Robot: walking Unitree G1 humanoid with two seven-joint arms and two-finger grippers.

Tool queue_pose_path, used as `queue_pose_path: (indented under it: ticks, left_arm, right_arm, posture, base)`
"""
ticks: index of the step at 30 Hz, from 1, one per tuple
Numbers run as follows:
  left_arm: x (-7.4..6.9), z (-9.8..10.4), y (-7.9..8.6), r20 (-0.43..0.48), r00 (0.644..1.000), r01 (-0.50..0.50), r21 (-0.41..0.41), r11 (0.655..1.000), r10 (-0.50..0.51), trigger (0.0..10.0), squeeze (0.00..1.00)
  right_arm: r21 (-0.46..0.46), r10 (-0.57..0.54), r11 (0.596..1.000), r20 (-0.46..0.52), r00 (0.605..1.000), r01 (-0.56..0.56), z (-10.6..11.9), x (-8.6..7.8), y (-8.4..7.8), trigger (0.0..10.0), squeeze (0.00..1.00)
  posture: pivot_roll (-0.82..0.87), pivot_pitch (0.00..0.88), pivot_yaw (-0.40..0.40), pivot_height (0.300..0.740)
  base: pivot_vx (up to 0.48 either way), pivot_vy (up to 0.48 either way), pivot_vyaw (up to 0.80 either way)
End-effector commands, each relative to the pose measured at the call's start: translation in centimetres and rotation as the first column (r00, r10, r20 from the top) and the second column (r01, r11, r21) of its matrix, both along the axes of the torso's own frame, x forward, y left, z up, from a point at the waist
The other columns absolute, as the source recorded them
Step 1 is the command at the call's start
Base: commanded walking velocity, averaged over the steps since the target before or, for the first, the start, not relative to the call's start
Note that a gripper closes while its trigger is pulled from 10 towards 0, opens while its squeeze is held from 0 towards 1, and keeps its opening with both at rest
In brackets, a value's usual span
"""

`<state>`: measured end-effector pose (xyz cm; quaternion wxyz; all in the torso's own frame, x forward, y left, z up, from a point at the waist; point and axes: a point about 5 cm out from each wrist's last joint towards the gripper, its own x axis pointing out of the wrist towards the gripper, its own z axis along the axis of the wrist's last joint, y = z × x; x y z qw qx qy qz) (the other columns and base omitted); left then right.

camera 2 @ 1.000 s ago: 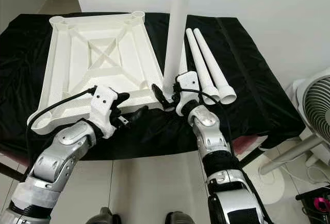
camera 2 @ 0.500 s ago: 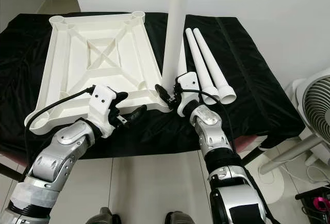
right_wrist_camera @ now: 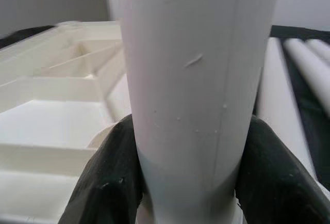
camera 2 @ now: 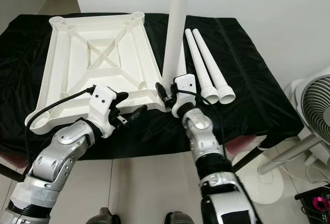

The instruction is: Building children table

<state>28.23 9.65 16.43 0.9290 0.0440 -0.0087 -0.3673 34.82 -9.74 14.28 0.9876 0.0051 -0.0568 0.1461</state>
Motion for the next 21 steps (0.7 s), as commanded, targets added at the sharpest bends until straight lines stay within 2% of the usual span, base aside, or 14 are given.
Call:
queue_pose_path:
  ticks: [1, 5, 8, 10, 11, 12, 13, 15, 16, 17, 18, 19, 21]
  left_arm:
    - [0.1, -0.1, 0.1, -0.004, 1.000, 0.004, 0.008, 1.000, -0.004, 10.0, 0.00]
    - [0.1, -0.2, 0.1, -0.004, 1.000, 0.004, 0.007, 1.000, -0.004, 10.0, 0.00]
    - [0.1, -0.2, 0.1, -0.006, 1.000, 0.007, 0.007, 1.000, -0.007, 10.0, 0.00]
    - [0.1, -0.2, 0.0, -0.006, 1.000, 0.008, 0.007, 1.000, -0.008, 10.0, 0.00]
    - [0.1, -0.2, 0.0, -0.006, 1.000, 0.010, 0.008, 1.000, -0.010, 10.0, 0.00]
    - [0.1, -0.2, 0.0, -0.006, 1.000, 0.011, 0.009, 1.000, -0.011, 10.0, 0.00]
    - [0.1, -0.2, 0.0, -0.005, 1.000, 0.010, 0.010, 1.000, -0.010, 10.0, 0.00]
    - [0.1, -0.1, 0.1, -0.003, 1.000, 0.007, 0.011, 1.000, -0.007, 10.0, 0.00]
    - [0.1, -0.1, 0.2, 0.000, 1.000, 0.001, 0.009, 1.000, -0.001, 10.0, 0.00]
    - [0.1, -0.1, 0.2, 0.000, 1.000, 0.001, 0.009, 1.000, -0.001, 10.0, 0.00]
    - [0.1, -0.1, 0.3, 0.001, 1.000, -0.003, 0.006, 1.000, 0.003, 10.0, 0.00]
    - [0.1, -0.1, 0.3, 0.003, 1.000, -0.007, 0.005, 1.000, 0.007, 10.0, 0.00]
    - [0.2, -0.1, 0.3, 0.004, 1.000, -0.008, 0.006, 1.000, 0.008, 10.0, 0.00]
  right_arm:
    - [0.021, -0.128, 0.991, -0.107, 0.986, 0.130, -1.8, -0.2, -0.4, 10.0, 0.00]
    - [0.050, -0.176, 0.982, -0.113, 0.978, 0.182, -1.5, -0.3, 0.1, 10.0, 0.00]
    - [0.079, -0.127, 0.988, -0.082, 0.988, 0.134, -0.8, -0.4, 1.2, 10.0, 0.00]
    - [0.082, -0.112, 0.990, -0.068, 0.991, 0.117, -0.5, -0.4, 1.3, 10.0, 0.00]
    - [0.078, -0.110, 0.990, -0.056, 0.992, 0.114, -0.4, -0.4, 1.2, 10.0, 0.33]
    - [0.074, -0.116, 0.990, -0.052, 0.992, 0.120, -0.3, -0.5, 1.1, 10.0, 0.33]
    - [0.086, -0.108, 0.990, -0.032, 0.994, 0.110, 0.0, -0.6, 0.9, 10.0, 1.00]
    - [0.093, -0.107, 0.990, -0.010, 0.994, 0.108, 0.3, -0.7, 0.6, 10.0, 1.00]
    - [0.101, -0.089, 0.991, 0.008, 0.996, 0.087, 0.5, -0.9, 0.5, 10.0, 0.96]
    - [0.101, -0.089, 0.991, 0.008, 0.996, 0.087, 0.5, -0.9, 0.5, 10.0, 0.96]
    - [0.102, -0.075, 0.992, 0.018, 0.997, 0.073, 0.5, -1.1, 0.4, 10.0, 0.29]
    - [0.116, -0.050, 0.992, 0.021, 0.999, 0.048, 0.4, -1.4, 0.3, 10.0, 0.00]
    - [0.115, -0.043, 0.993, 0.027, 0.999, 0.039, 0.3, -1.6, 0.2, 10.0, 0.00]
  posture:
    - [0.00, 0.068, -0.021, 0.740]
    - [0.00, 0.069, -0.018, 0.740]
    - [-0.01, 0.070, -0.014, 0.740]
    - [-0.01, 0.069, -0.016, 0.740]
    - [-0.01, 0.069, -0.016, 0.740]
    - [-0.01, 0.069, -0.016, 0.740]
    - [0.00, 0.068, -0.017, 0.740]
    - [0.00, 0.068, -0.017, 0.740]
    - [0.00, 0.066, -0.019, 0.740]
    - [0.00, 0.066, -0.019, 0.740]
    - [0.00, 0.064, -0.020, 0.740]
    - [0.00, 0.064, -0.020, 0.740]
    - [0.00, 0.064, -0.020, 0.740]
  base:
    - [0.000, 0.000, 0.00]
    - [0.000, 0.000, 0.00]
    - [0.000, 0.000, 0.00]
    - [0.000, 0.000, 0.00]
    - [0.000, 0.000, 0.00]
    - [0.000, 0.000, 0.00]
    - [0.000, 0.000, 0.00]
    - [0.000, 0.000, 0.00]
    - [0.000, 0.000, 0.00]
    - [0.000, 0.000, 0.00]
    - [0.000, 0.000, 0.00]
    - [0.000, 0.000, 0.00]
    - [0.000, 0.000, 0.00]
